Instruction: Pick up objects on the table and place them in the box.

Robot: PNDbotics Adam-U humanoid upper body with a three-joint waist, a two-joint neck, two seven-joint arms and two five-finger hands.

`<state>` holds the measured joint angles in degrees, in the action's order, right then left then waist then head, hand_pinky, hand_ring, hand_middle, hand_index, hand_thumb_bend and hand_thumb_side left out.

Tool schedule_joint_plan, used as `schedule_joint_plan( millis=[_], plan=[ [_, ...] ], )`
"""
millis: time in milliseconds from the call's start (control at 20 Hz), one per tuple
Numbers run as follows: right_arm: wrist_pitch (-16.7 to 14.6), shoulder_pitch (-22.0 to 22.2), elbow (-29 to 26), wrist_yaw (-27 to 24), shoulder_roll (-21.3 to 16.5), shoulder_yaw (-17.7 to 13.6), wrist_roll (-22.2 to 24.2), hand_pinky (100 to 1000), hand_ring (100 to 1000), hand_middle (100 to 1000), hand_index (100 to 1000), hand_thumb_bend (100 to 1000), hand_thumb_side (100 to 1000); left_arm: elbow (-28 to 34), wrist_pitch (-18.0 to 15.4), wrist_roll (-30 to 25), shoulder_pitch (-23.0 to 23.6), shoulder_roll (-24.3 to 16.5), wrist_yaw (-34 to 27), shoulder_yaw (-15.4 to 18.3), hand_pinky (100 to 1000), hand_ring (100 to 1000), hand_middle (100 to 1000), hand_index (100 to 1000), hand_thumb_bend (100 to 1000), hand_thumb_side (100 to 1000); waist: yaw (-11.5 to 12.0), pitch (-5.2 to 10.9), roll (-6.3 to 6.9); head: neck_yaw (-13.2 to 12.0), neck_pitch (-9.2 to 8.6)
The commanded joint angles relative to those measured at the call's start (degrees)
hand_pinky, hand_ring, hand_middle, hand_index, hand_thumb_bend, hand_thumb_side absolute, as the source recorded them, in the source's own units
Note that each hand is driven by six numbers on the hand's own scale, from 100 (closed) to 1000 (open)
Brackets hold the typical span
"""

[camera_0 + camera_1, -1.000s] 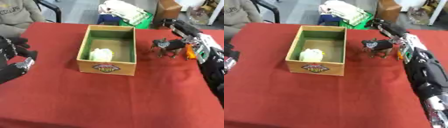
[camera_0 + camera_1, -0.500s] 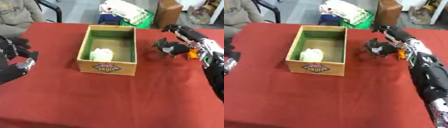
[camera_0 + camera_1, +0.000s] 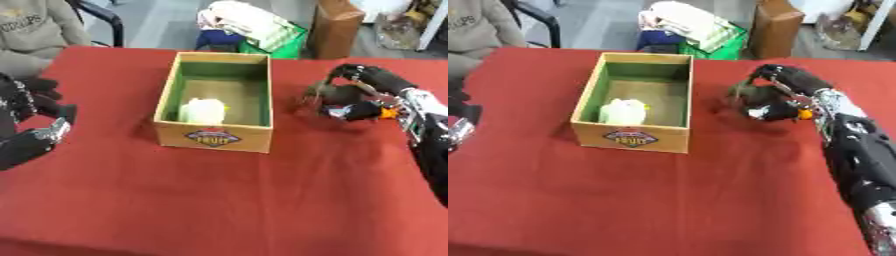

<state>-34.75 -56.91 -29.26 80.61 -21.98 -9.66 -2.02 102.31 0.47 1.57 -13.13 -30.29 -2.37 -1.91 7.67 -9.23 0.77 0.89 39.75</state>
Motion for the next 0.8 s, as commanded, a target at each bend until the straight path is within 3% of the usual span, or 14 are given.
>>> schedule_joint_plan(
  millis=[50, 200, 400, 450, 500, 800],
  plan=[
    [1.17, -0.94, -0.13, 1.21, -1.81, -0.23, -0.4, 823, 874, 857, 902, 449, 735, 0.85, -0.17, 0.23, -0.38, -1.66, 0.31, 0.85, 610, 574, 574, 739, 341, 184, -0.01, 0.68, 0.25, -0.18, -0.54],
    [2.36, -0.81, 0.13, 2.05, -1.76, -0.25, -0.64, 761, 826, 820, 887, 399, 720, 0.89, -0.18, 0.24, -0.34, -1.69, 0.33, 0.87, 610, 574, 574, 739, 340, 184, 0.0, 0.65, 0.36, -0.18, -0.67],
    [3.61, -0.65, 0.21, 1.99, -1.59, -0.4, -1.64, 524, 661, 684, 805, 223, 658, 0.94, -0.19, 0.23, -0.31, -1.68, 0.32, 0.85, 610, 574, 574, 739, 340, 185, -0.06, 0.63, 0.46, -0.24, -0.7],
    [3.78, -0.63, 0.21, 1.8, -1.56, -0.39, -1.96, 427, 587, 610, 751, 149, 616, 0.95, -0.19, 0.23, -0.31, -1.68, 0.33, 0.85, 610, 574, 574, 739, 341, 185, -0.08, 0.62, 0.47, -0.24, -0.71],
    [3.86, -0.6, 0.16, 1.56, -1.52, -0.37, -2.31, 398, 563, 582, 728, 123, 598, 0.95, -0.19, 0.24, -0.3, -1.69, 0.33, 0.86, 610, 574, 574, 739, 340, 185, -0.1, 0.62, 0.48, -0.25, -0.71],
    [2.77, -0.59, -0.48, -0.11, -1.24, -0.18, -4.37, 236, 374, 324, 452, 100, 510, 1.03, -0.22, 0.27, -0.28, -1.76, 0.3, 0.9, 610, 574, 573, 739, 340, 184, -0.26, 0.64, 0.57, -0.33, -0.76]
  ],
)
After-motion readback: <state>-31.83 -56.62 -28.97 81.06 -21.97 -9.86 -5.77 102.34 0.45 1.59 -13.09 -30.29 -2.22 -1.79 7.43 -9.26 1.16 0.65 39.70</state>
